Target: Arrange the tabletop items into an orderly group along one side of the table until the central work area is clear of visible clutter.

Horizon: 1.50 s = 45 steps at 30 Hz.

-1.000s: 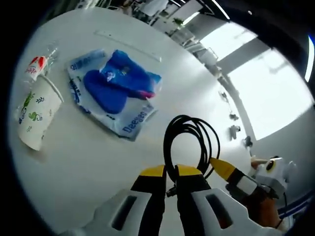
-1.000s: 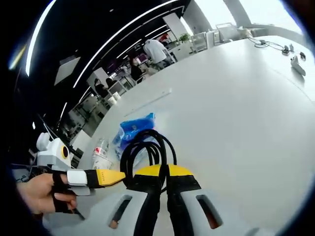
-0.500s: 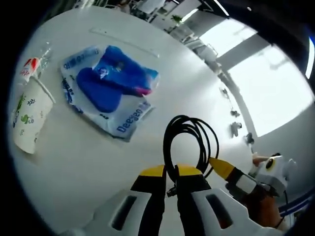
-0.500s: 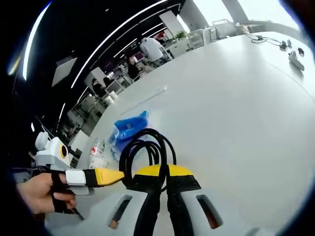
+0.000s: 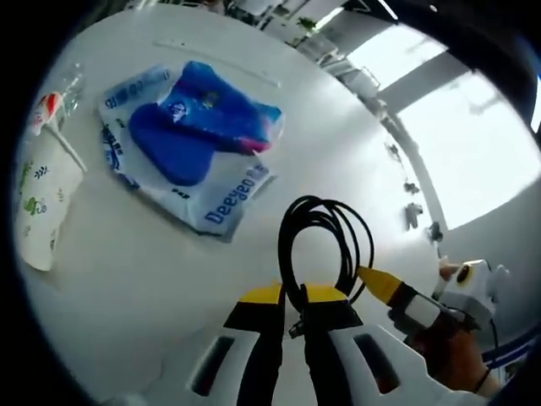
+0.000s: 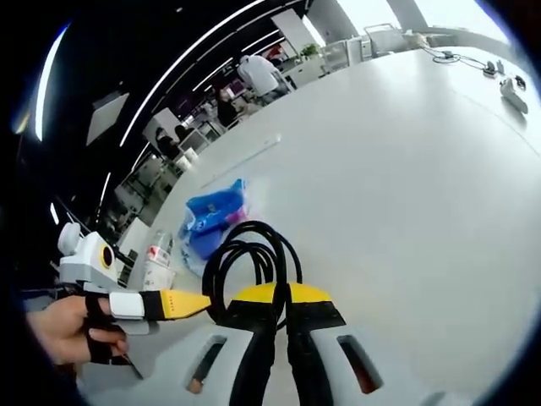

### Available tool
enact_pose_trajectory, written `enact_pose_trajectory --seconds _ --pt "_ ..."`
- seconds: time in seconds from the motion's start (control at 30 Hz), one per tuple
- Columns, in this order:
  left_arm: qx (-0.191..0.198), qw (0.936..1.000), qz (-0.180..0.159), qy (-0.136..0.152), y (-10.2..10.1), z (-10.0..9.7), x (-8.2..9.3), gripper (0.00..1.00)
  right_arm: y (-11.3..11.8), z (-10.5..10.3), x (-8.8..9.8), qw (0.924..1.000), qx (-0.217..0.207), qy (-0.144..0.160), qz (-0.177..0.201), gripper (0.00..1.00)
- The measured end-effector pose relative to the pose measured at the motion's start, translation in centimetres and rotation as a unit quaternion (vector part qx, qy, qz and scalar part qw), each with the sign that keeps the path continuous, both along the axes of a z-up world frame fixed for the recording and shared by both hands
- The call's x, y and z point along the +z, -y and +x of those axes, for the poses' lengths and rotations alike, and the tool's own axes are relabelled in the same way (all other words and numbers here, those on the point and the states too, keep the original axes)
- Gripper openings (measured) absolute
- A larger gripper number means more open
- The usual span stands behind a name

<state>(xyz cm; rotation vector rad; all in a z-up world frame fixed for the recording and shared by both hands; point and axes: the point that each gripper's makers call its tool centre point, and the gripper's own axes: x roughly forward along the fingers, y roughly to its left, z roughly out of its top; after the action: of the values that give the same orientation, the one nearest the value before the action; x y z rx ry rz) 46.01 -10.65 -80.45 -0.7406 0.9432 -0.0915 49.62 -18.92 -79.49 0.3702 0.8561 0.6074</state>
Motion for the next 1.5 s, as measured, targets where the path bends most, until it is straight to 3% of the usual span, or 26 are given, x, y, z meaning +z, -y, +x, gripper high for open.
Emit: enact_pose_trajectory --seconds 0.87,1.2,1.5 --pt "0.02 0.9991 0.017 -0.034 0.1 -0.7 -2.5 0.04 0.0 -0.1 -3.4 0.9974 0.053 -0.033 -0.035 0.0" --pt "0.02 0.9992 0.015 -0.03 0.1 -0.8 -2.7 0.04 0.1 0.0 -3.3 0.9978 0.051 -0.034 -0.026 0.0" --pt "0.041 0.9987 -0.011 -0.027 0.0 -0.8 -3.1 0.05 0.0 -0.1 -3.2 0.9979 0.043 -0.035 -0.032 0.0"
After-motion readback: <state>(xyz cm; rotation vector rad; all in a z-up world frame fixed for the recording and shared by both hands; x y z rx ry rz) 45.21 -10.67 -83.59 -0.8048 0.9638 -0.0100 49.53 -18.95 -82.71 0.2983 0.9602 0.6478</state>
